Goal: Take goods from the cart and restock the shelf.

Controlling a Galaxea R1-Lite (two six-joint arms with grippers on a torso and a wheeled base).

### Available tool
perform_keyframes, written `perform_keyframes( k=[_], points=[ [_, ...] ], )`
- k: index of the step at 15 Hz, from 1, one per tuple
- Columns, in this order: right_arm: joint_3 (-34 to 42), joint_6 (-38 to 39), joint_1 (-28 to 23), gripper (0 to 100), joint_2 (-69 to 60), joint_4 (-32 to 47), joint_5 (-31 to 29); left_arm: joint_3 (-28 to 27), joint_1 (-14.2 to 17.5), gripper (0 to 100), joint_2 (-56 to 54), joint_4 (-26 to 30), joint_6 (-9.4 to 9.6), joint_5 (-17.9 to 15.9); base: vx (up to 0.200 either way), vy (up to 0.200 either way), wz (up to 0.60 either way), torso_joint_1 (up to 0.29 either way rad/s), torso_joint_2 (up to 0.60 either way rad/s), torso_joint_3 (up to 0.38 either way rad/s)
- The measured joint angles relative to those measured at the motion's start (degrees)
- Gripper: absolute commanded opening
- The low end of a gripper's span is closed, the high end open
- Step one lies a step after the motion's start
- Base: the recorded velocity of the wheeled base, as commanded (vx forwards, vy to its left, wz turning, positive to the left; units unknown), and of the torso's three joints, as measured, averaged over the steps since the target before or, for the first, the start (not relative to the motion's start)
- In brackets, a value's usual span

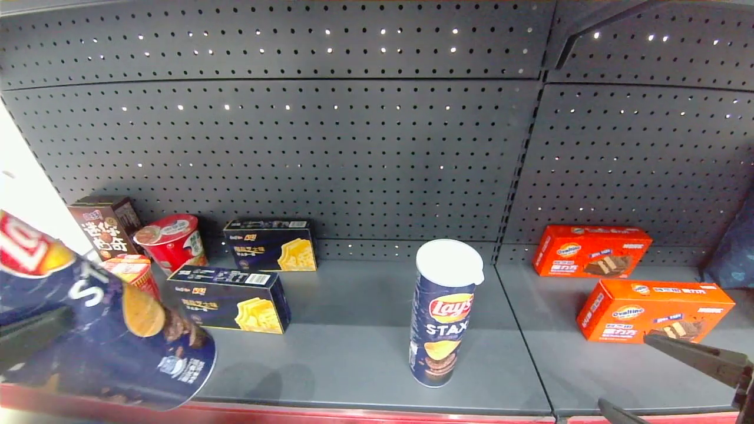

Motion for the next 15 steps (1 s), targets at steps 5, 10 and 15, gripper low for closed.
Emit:
perform_keyframes(
  k=[5, 10, 15],
  points=[
    [2.3, 1.5, 0.3, 100, -5.2, 3.2, 0.0, -1.2, -5.5, 0, 16.8, -11.3, 1.6, 0.2, 0.0, 0.0, 0.0, 0.0, 0.0, 0.0],
    [2.5, 2.7, 0.1, 100, -5.9, 3.2, -0.3, -6.6, -7.1, 0, 32.3, -18.2, 1.95, 3.4, 0.0, 0.0, 0.0, 0.0, 0.0, 0.0],
    [3.1, 4.2, -0.2, 100, -5.9, 3.2, -0.3, -13.0, -10.4, 0, 45.7, -23.1, 1.97, 8.3, 0.0, 0.0, 0.0, 0.0, 0.0, 0.0]
  ],
)
